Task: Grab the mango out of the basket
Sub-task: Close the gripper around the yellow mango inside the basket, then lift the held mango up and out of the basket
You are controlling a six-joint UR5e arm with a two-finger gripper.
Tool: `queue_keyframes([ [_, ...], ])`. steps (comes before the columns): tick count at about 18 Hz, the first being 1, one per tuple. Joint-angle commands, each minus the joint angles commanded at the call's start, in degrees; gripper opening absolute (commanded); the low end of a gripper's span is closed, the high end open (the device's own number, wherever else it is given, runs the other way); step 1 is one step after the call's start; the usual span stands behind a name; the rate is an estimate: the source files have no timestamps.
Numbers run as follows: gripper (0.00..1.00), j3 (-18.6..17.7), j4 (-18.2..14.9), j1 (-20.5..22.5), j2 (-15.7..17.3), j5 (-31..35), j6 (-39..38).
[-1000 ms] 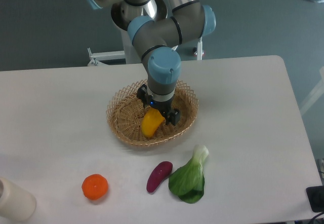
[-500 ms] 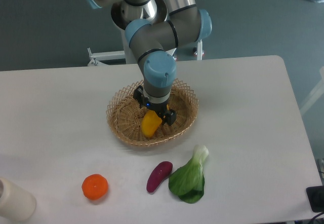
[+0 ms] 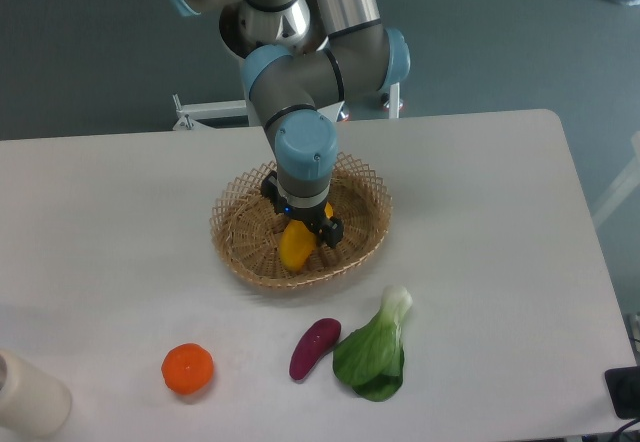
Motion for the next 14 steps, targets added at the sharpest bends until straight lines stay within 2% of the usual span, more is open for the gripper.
queue_keyframes([
  [1, 0.44, 0.00, 0.00, 0.00, 0.09, 0.00, -0.09],
  [2, 0.41, 0.09, 0.00, 0.00, 0.18, 0.00, -0.09],
  [7, 0.41, 3.07, -1.58, 0.35, 0.97, 0.62, 0.44],
  [14, 0.43, 7.99, -1.76, 1.40, 1.76, 0.53, 0.70],
])
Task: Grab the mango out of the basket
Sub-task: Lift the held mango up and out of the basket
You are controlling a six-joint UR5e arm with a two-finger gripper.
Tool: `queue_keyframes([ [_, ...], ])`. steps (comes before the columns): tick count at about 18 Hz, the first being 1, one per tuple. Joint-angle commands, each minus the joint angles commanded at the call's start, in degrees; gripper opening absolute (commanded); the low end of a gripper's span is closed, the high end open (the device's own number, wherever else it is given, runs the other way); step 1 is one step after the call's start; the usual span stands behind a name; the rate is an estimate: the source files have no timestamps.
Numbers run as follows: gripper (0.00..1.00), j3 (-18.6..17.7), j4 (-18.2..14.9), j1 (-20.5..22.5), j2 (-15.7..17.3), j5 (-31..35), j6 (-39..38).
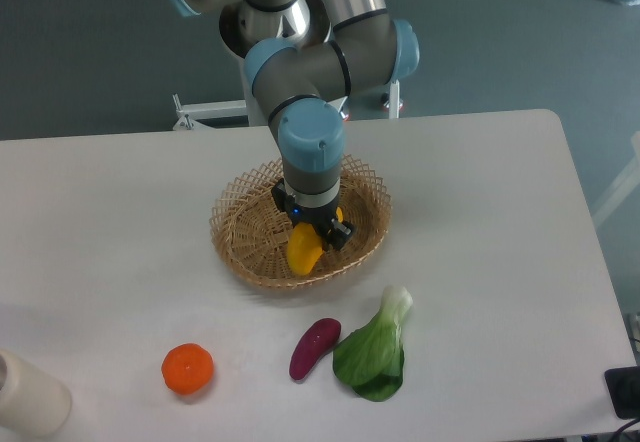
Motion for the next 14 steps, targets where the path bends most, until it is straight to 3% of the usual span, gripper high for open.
queue_keyframes([
  [4, 0.43, 2.81, -0.61, 2.72, 0.09, 0.00, 0.44],
  [8, 0.43, 6.50, -4.22, 4.83, 0.18, 0.00, 5.35],
  [14, 0.44, 8.62, -3.96, 5.80, -0.79, 0.00, 11.32],
])
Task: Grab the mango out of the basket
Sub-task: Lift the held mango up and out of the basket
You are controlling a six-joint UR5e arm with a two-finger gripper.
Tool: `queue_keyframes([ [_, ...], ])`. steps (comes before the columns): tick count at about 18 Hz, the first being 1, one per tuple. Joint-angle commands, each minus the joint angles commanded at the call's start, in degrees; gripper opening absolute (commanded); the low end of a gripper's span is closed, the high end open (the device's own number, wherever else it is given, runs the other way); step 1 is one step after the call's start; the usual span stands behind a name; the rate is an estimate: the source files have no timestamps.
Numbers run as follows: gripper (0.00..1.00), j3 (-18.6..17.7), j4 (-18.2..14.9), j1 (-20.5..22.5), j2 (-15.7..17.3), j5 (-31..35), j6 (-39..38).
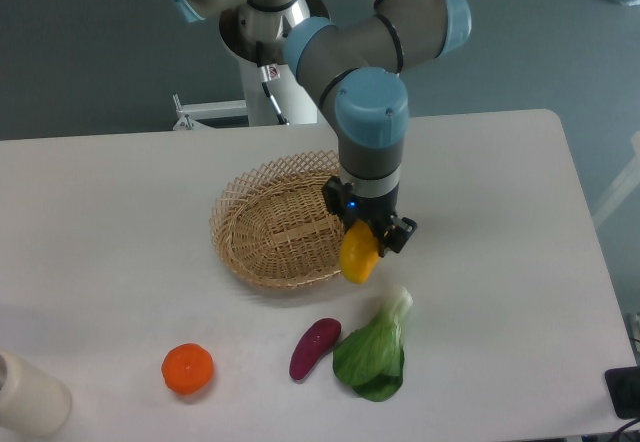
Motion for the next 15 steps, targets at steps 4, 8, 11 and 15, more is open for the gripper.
queue_keyframes([
  [4, 0.45, 0.18, 0.26, 1.49, 0.00, -0.09, 1.16],
  [8, 0.45, 0.61, 0.44, 2.46, -0.17, -0.09, 1.25],
  [11, 0.45, 1.23, 0.53, 2.46, -0.70, 0.00, 1.25],
  [15, 0.45, 1.32, 0.62, 2.46, -0.97, 0.00, 1.25],
])
